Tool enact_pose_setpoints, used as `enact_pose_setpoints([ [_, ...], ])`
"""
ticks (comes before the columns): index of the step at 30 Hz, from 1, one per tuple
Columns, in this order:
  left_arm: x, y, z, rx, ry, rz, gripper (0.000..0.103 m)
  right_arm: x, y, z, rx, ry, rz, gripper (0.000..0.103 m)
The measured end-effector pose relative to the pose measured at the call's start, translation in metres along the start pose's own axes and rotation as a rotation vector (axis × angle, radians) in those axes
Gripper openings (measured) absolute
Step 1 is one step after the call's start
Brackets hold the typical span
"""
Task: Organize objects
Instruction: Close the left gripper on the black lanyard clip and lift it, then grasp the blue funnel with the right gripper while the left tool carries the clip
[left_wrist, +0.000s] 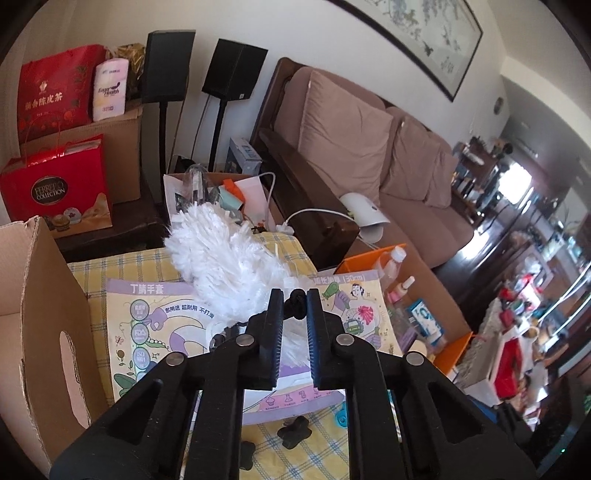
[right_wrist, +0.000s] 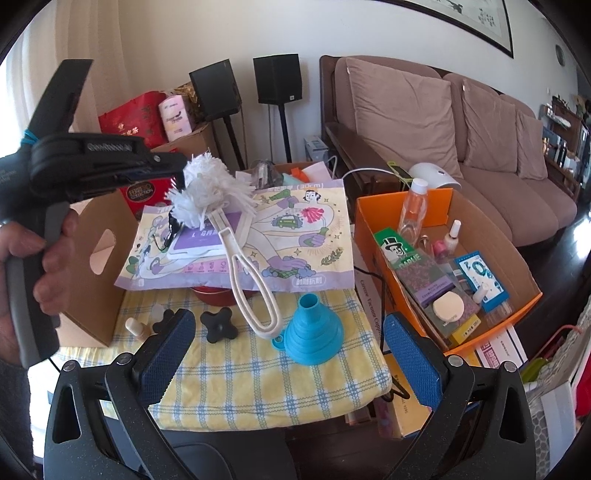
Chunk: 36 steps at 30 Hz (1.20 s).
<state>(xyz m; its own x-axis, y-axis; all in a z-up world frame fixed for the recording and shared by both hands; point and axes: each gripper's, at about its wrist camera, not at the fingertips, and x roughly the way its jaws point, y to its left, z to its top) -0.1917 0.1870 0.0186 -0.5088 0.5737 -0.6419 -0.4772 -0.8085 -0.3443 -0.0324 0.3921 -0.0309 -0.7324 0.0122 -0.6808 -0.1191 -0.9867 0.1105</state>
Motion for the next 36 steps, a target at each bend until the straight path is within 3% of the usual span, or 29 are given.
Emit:
enact_pose_setpoints([
  [13,-0.049,0.019,0.009,-0.072,-0.113,-0.018,0.011,-0.006,-0.004,0.0,0.0,-0.01,0.0,0.103],
  [22,-0.092,0.016,0.002,-0.056,-0.157,-0.053,0.011,-0.012,-0.043,0.007,0.068,-0.024,-0.007,0.1],
  [31,-0.137,0.011,-0.019,-0.032,-0.188,-0.102,0.011,-0.002,-0.069,-0.001,0.108,-0.003,0.007,0.088],
  [36,-0.159,0.01,-0.03,-0.034,-0.201,-0.129,0.011,0.02,-0.059,-0.011,0.026,0.045,0.02,0.065],
])
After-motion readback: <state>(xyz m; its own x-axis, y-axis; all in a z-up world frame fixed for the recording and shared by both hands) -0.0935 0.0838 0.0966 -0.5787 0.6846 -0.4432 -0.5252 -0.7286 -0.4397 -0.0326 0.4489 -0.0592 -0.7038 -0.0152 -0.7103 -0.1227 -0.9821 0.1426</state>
